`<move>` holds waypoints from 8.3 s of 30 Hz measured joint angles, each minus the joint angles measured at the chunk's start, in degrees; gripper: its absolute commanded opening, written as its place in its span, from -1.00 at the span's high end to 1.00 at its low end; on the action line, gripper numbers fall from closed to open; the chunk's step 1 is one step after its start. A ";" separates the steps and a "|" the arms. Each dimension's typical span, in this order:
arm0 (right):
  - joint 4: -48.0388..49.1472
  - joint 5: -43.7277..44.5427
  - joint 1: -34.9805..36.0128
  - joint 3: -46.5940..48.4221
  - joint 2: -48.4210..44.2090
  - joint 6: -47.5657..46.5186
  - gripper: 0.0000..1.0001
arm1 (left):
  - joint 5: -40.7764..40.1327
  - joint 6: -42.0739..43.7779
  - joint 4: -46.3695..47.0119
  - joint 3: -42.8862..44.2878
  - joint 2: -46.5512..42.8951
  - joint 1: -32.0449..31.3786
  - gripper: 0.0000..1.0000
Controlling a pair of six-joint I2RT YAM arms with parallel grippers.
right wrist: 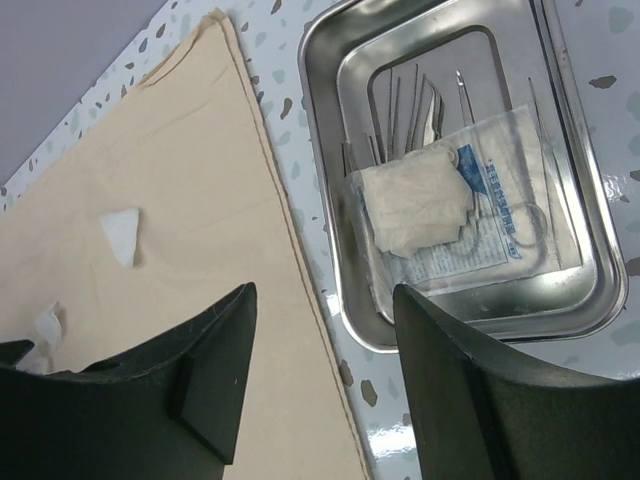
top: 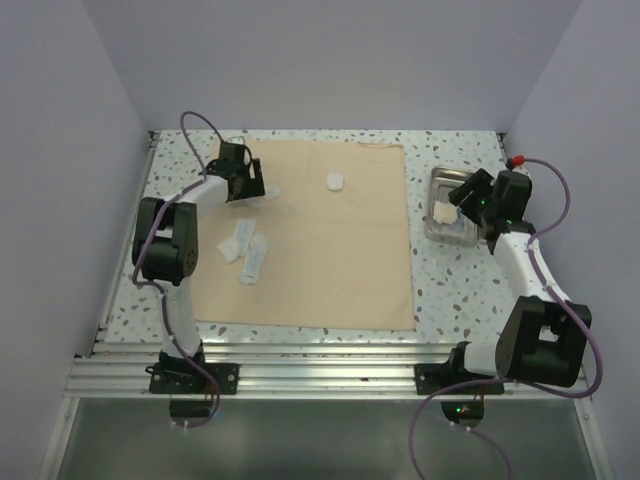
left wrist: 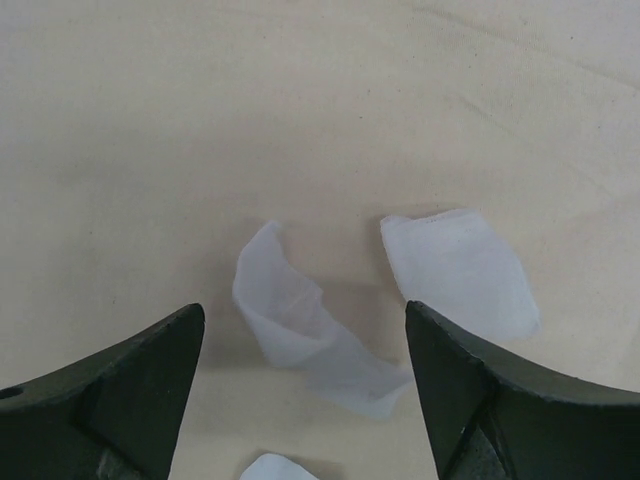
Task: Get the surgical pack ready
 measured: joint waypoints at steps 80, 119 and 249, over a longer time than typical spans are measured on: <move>-14.97 15.54 18.71 7.89 19.47 -14.53 0.61 | 22.71 -1.66 -1.33 -0.87 -17.70 -13.35 1.00; -27.76 29.35 20.87 4.44 -20.83 -5.81 -0.03 | 33.14 -19.17 32.81 21.24 21.14 -43.76 0.78; -7.10 9.94 11.26 -5.09 1.64 -2.10 -0.25 | 17.77 -7.80 8.04 2.56 -1.29 -4.79 1.00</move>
